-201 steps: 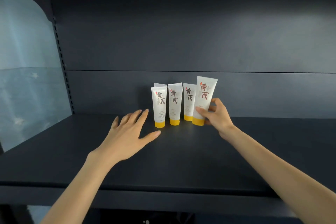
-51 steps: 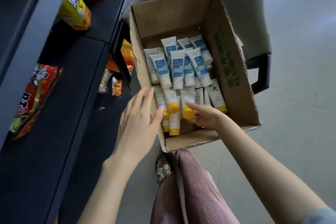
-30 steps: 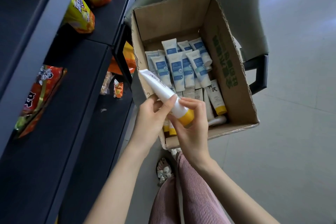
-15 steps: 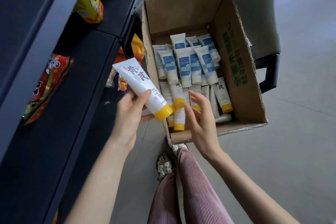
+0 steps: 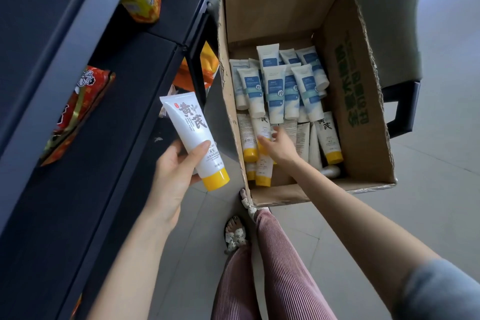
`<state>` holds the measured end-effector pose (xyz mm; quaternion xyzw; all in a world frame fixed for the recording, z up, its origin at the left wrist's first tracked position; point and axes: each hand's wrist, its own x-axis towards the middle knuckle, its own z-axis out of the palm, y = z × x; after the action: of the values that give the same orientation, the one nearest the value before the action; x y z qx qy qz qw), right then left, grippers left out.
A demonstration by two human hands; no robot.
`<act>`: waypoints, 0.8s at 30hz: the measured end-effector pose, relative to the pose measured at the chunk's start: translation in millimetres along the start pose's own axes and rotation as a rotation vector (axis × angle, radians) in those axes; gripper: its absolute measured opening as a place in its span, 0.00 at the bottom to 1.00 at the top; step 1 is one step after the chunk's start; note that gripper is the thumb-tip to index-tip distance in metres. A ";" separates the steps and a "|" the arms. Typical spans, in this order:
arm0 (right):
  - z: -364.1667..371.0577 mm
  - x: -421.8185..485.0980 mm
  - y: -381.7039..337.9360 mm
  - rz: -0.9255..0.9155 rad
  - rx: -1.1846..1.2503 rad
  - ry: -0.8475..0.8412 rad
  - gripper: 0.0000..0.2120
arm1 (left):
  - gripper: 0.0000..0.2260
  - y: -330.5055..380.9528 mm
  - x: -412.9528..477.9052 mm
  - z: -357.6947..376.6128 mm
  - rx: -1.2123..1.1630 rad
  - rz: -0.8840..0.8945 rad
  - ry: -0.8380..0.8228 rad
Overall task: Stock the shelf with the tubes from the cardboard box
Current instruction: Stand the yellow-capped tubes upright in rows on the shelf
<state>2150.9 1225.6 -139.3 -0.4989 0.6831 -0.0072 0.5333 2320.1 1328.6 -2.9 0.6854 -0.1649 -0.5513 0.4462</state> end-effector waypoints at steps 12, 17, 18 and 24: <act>-3.4 22.3 -13.9 0.166 -0.069 -0.047 0.26 | 0.09 -6.3 -3.9 -3.2 -0.002 -0.026 0.025; -8.4 13.1 4.6 0.268 0.118 -0.205 0.25 | 0.09 -6.3 -6.2 -1.2 -0.020 -0.036 0.036; -9.4 9.7 7.6 0.287 0.168 -0.244 0.22 | 0.09 -6.1 -6.4 -1.2 -0.022 -0.033 0.035; -16.5 -9.2 10.3 0.426 0.508 -0.530 0.19 | 0.10 -4.0 -8.7 -3.0 -0.006 -0.018 0.015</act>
<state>2131.1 1228.5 -131.2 -0.1838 0.5866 0.0636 0.7862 2318.8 1338.3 -0.8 0.6894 -0.1538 -0.5507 0.4447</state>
